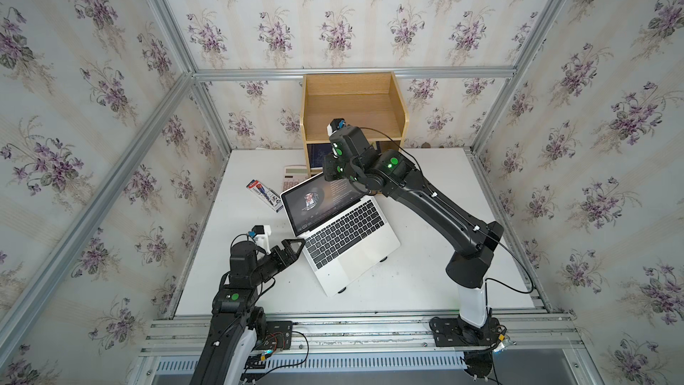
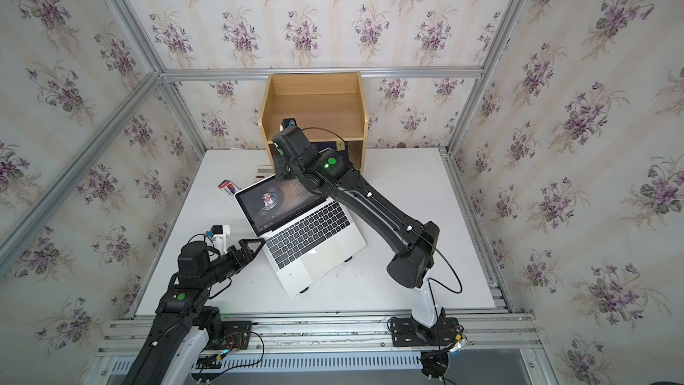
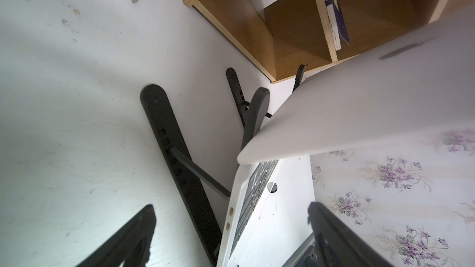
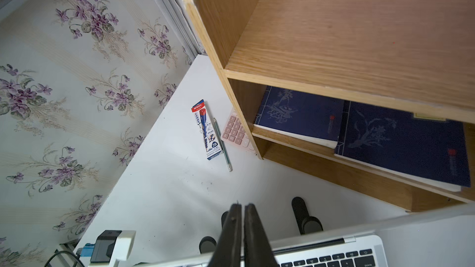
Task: Close the laptop lid and set it aside
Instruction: Close the lid of the laptop.
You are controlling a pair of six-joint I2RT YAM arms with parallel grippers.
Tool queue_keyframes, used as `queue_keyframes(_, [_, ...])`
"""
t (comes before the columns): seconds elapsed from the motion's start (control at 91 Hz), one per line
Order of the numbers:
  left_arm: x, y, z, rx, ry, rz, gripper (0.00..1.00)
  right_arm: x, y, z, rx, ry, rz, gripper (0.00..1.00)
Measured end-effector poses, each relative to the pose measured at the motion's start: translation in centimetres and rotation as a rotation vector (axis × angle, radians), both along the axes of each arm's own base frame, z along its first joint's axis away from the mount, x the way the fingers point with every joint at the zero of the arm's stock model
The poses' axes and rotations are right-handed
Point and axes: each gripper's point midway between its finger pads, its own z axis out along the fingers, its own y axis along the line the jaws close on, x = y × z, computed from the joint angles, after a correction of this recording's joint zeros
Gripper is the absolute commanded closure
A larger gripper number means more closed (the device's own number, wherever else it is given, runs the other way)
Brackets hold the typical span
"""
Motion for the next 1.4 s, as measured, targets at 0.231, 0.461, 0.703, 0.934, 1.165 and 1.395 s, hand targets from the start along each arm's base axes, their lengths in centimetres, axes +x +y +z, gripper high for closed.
queue_keyframes(0.231, [-0.2, -0.2, 0.2, -0.003, -0.012, -0.011, 0.06, 0.3, 0.3, -0.2, -0.052, -0.031, -0.009, 0.84])
queue_keyframes(0.461, [-0.3, -0.2, 0.4, -0.005, -0.022, -0.014, 0.06, 0.4, -0.4, -0.6, -0.115, -0.052, -0.021, 0.83])
queue_keyframes(0.703, [-0.4, -0.2, 0.6, -0.005, -0.021, -0.014, 0.06, 0.4, -1.1, -0.8, -0.16, -0.062, -0.024, 0.84])
queue_keyframes(0.934, [-0.6, 0.0, 0.9, 0.008, -0.028, -0.004, 0.06, -0.1, -1.2, -0.9, -0.179, -0.057, -0.018, 0.84])
queue_keyframes(1.165, [-0.5, 0.8, 0.6, 0.042, -0.01, 0.044, 0.06, -0.8, -1.9, -0.8, -0.216, -0.057, -0.003, 0.83])
queue_keyframes(1.395, [-0.5, 1.8, 0.6, 0.079, -0.002, 0.096, 0.06, -1.1, -2.3, -0.9, -0.238, -0.059, -0.006, 0.83])
